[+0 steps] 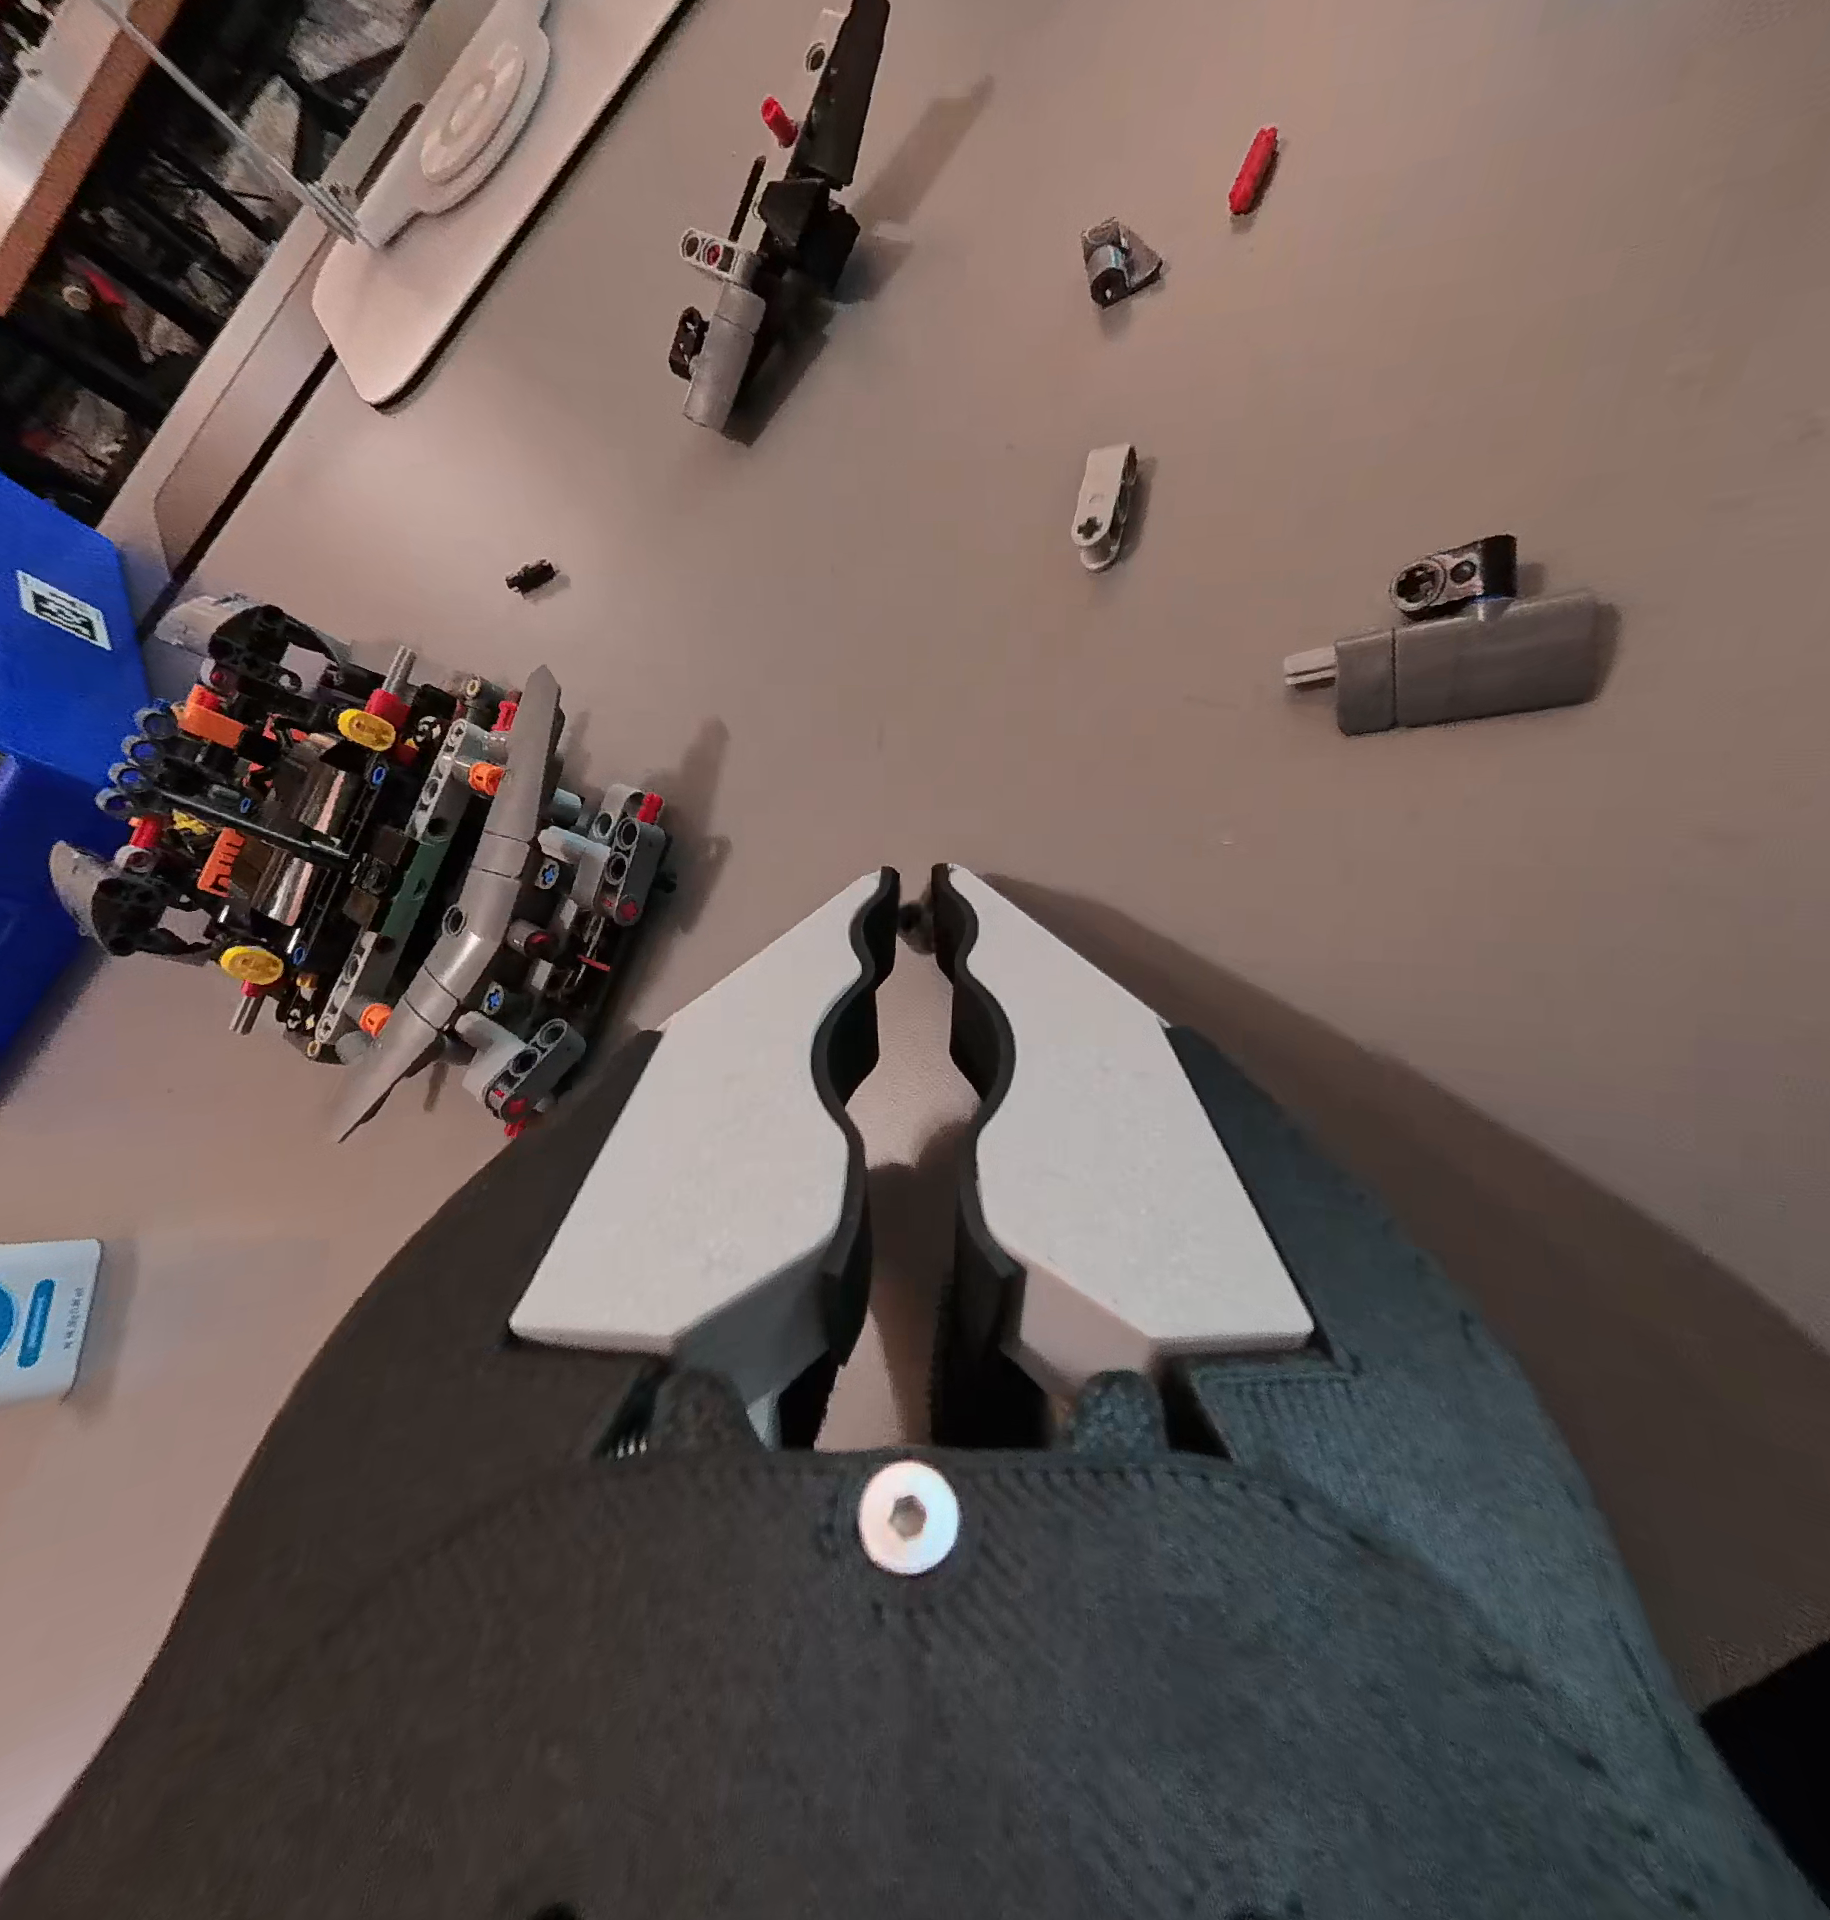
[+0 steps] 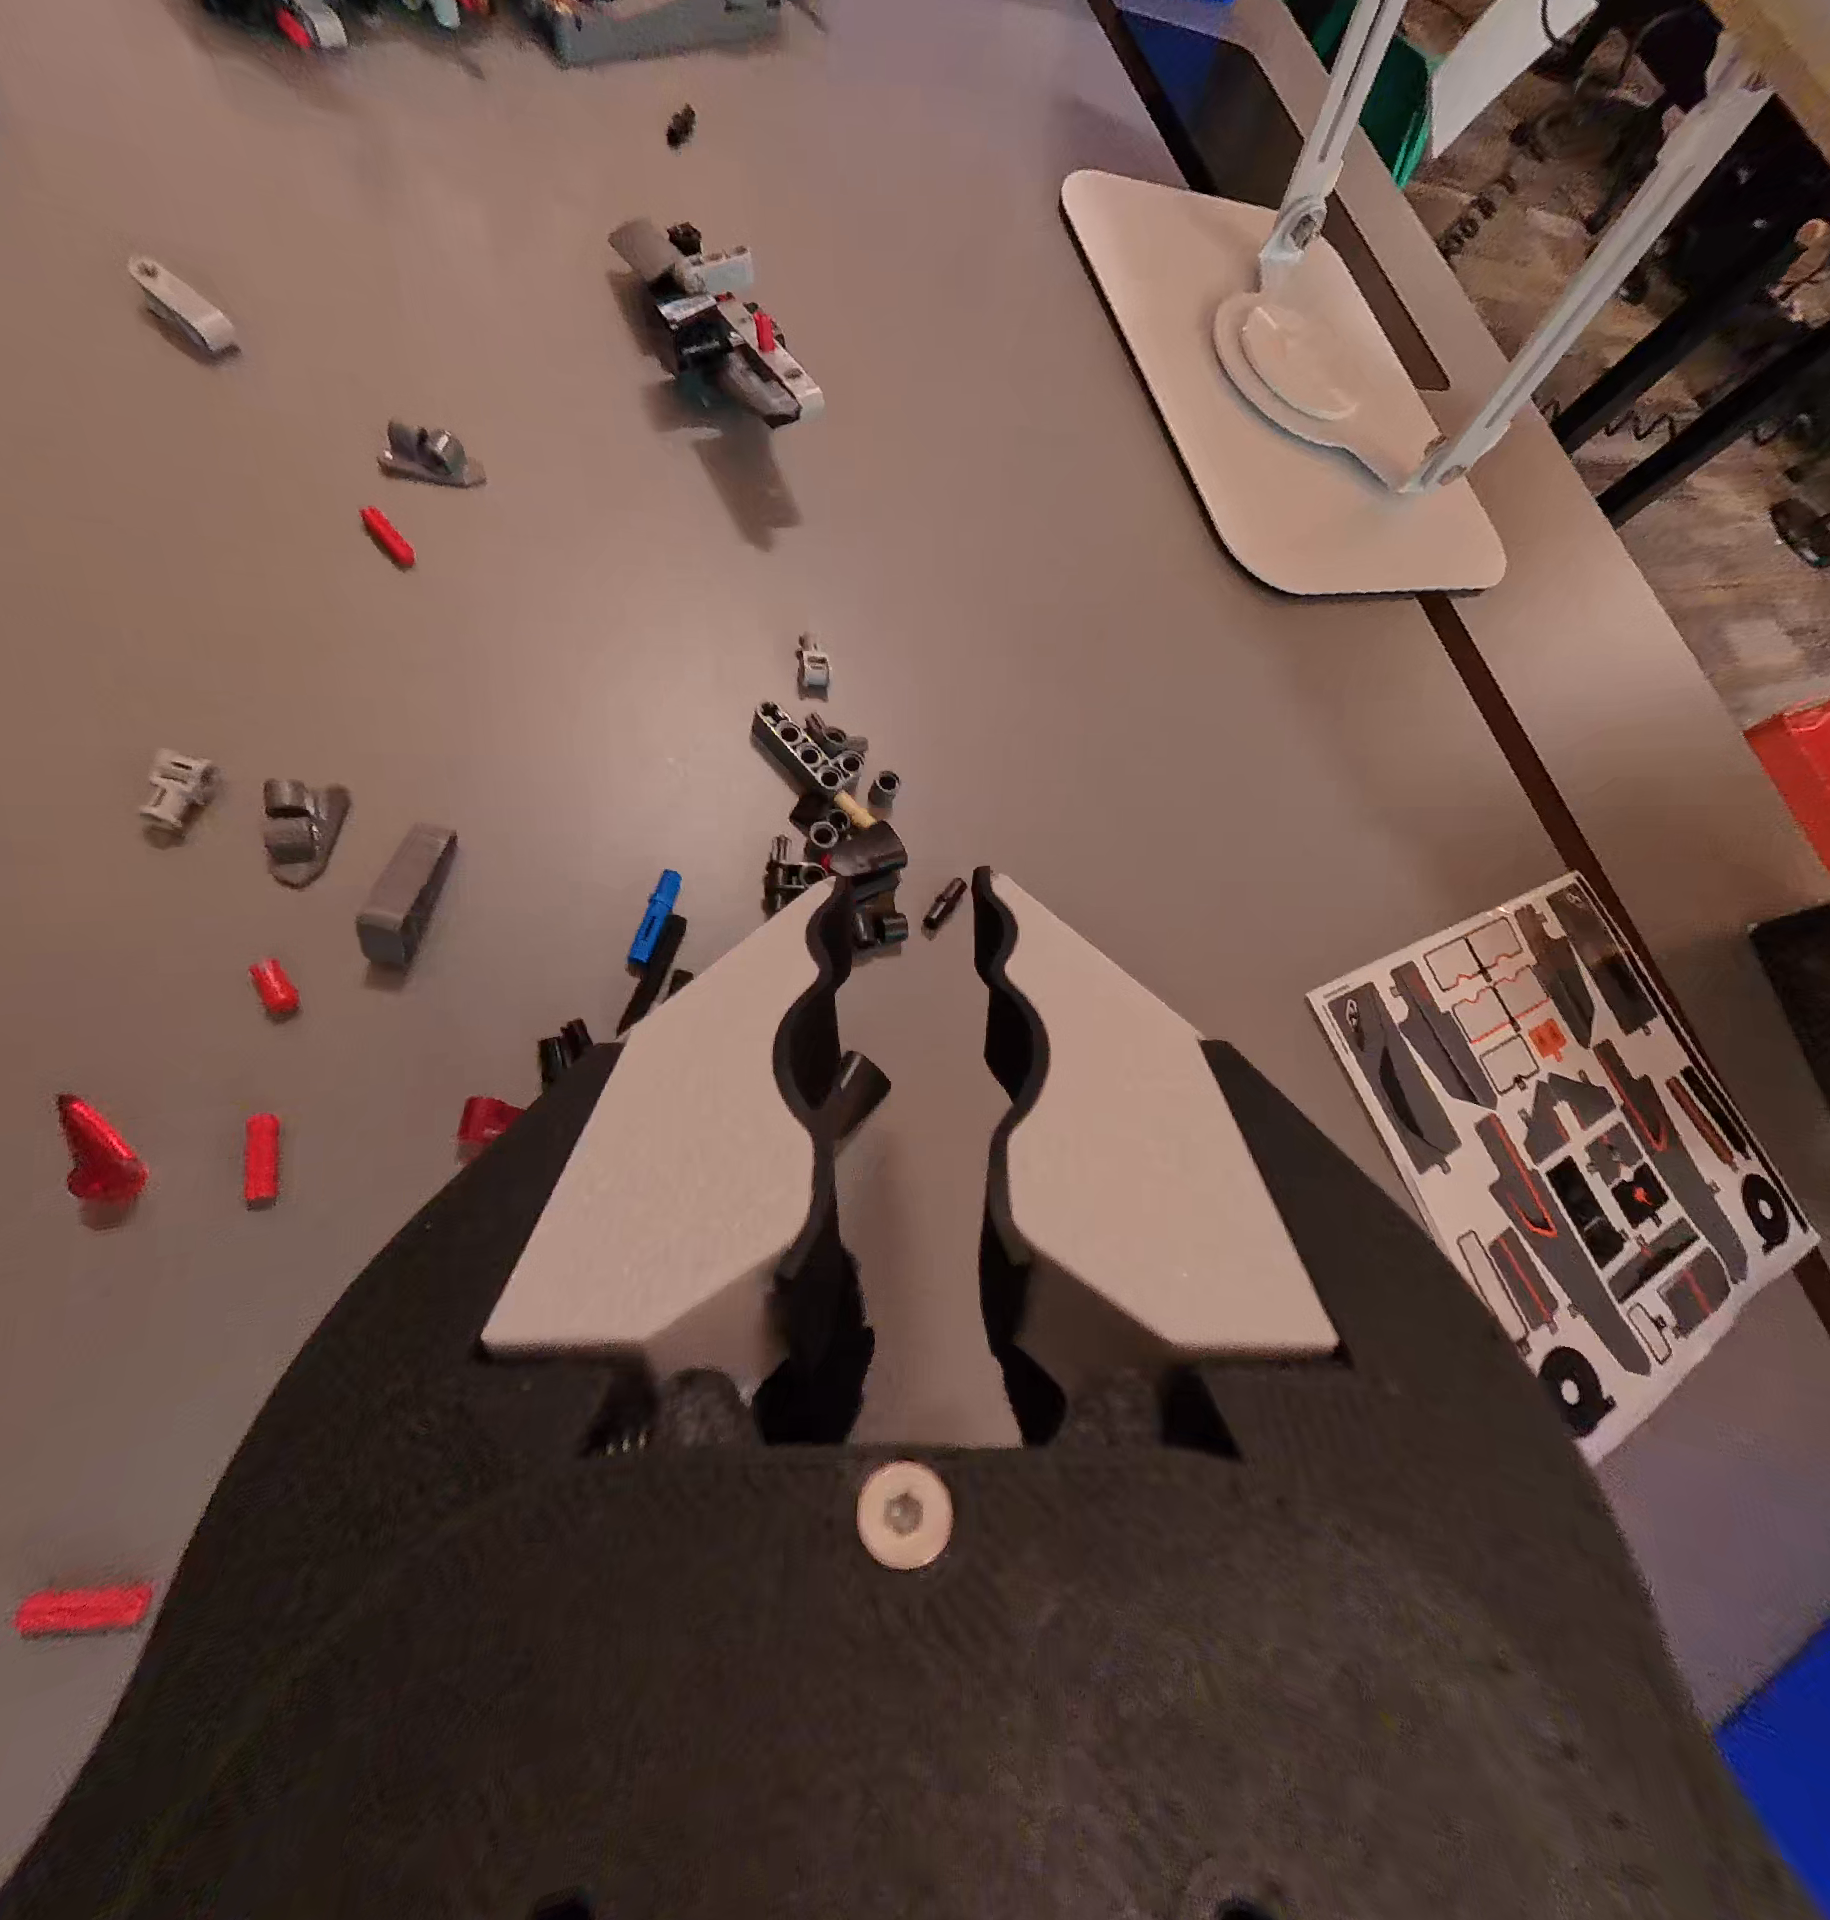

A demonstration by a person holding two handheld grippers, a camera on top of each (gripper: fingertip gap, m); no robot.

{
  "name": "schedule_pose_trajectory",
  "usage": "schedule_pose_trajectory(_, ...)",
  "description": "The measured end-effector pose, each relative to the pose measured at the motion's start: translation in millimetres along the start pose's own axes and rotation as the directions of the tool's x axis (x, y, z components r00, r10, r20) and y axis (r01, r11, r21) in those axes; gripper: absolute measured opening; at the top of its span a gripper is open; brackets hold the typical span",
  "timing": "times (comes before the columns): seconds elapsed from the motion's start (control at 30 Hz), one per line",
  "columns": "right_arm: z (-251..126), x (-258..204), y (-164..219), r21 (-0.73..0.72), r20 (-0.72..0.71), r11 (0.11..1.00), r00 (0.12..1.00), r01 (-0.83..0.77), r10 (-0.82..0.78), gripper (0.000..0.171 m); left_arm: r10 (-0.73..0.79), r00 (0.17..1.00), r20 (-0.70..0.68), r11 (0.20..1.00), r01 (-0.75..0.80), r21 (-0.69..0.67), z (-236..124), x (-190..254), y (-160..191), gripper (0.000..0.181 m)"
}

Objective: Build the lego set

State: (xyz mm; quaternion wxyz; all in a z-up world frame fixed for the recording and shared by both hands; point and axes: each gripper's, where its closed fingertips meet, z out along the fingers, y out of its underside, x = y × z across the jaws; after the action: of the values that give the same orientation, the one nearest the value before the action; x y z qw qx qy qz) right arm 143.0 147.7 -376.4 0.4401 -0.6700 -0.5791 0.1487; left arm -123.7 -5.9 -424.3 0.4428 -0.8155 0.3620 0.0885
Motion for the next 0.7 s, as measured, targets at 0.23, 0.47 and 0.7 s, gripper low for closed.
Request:
schedule_pose_trajectory(0.23,-4.0,8.2,2.3,0.023,-0.06,0.999,0.997,0.039,-0.038,0.019,-0.072,0.983,0.17,0.995,0.06,0.075,-5.0,-28.7,-10.2,0.026)
schedule_pose_trajectory(0.47,-0.6,6.2,1.1,0.04,-0.065,0.998,0.997,0.038,-0.035,0.021,-0.046,0.969,0.243,0.994,0.022,0.103,-8.4,-34.2,-15.2,0.035)
schedule_pose_trajectory(0.7,4.2,3.4,6.3,0.017,-0.056,0.999,0.997,0.048,-0.047,0.021,-0.04,0.962,0.268,0.994,0.01,0.111,-10.0,-36.1,-16.5,0.035)
